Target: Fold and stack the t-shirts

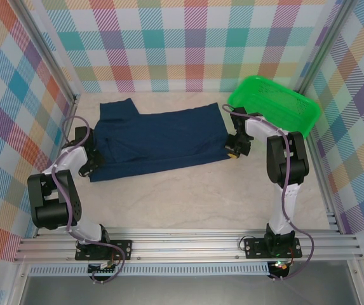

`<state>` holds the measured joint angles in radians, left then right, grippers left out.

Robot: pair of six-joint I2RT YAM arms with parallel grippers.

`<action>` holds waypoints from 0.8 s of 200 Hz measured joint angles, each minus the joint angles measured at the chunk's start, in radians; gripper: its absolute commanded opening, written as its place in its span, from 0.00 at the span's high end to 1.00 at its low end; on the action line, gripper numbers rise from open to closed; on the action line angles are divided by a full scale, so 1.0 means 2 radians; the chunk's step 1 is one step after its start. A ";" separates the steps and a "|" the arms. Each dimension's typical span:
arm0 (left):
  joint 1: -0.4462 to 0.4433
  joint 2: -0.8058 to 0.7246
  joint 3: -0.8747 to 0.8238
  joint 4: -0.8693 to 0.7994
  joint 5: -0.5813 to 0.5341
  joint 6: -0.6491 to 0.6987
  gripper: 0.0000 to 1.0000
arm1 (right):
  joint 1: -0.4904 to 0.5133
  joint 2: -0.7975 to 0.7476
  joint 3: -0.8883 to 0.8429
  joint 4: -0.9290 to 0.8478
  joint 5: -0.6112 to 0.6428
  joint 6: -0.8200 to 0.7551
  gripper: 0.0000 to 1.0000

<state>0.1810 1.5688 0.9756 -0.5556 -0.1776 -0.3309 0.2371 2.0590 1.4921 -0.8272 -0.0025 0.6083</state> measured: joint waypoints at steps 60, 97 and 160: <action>-0.001 0.083 0.076 -0.053 -0.031 0.020 1.00 | 0.000 0.004 0.008 -0.004 0.001 -0.008 1.00; -0.009 0.088 0.083 -0.103 -0.062 -0.003 0.75 | 0.000 0.005 0.011 -0.006 -0.001 -0.010 1.00; -0.075 -0.030 0.049 -0.141 -0.014 -0.150 0.80 | 0.000 0.005 0.013 -0.014 0.000 -0.011 1.00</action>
<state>0.0311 1.5097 1.0740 -0.8383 -0.2066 -0.6304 0.2371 2.0697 1.5188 -0.8551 -0.0021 0.5858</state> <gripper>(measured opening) 0.213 0.052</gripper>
